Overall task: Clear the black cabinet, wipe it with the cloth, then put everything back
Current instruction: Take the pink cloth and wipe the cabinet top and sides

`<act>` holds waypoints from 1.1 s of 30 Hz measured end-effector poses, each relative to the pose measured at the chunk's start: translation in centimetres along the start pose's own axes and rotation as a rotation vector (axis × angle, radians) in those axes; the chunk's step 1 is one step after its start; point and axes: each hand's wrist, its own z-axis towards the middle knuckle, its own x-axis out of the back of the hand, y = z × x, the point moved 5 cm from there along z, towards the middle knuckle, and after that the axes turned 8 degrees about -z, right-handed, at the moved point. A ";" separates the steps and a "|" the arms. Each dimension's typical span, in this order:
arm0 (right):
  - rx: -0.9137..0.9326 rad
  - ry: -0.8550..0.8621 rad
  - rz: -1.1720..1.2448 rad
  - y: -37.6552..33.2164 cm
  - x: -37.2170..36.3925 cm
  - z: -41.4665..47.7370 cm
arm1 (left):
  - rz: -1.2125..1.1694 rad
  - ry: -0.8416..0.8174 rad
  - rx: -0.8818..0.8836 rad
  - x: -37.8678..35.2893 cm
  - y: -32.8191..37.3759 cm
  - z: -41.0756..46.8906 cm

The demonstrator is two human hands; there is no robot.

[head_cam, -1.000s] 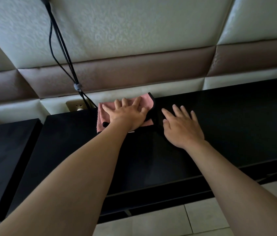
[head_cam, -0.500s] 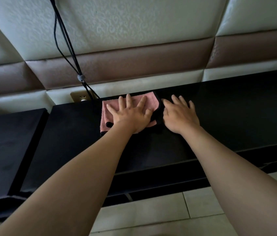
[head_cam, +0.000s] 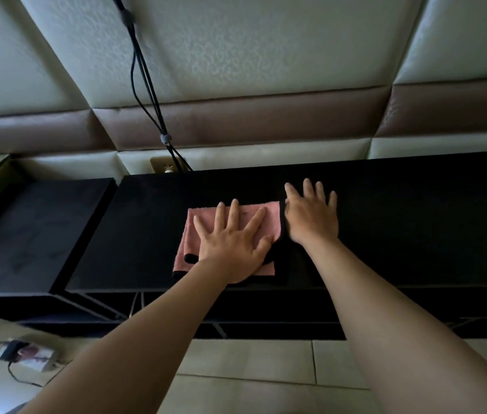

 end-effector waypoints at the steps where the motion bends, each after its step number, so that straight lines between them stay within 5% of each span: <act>1: 0.003 -0.001 0.003 0.0 0.0 0.0 | 0.004 -0.003 0.005 0.0 0.0 0.1; 23: 0.029 -0.039 0.067 2.1 0.2 -0.9 | -0.018 0.014 -0.015 0.0 -0.1 -0.1; 33: -0.223 -0.211 -0.074 6.1 -0.3 -5.2 | -0.022 0.002 -0.063 0.2 -0.3 -0.5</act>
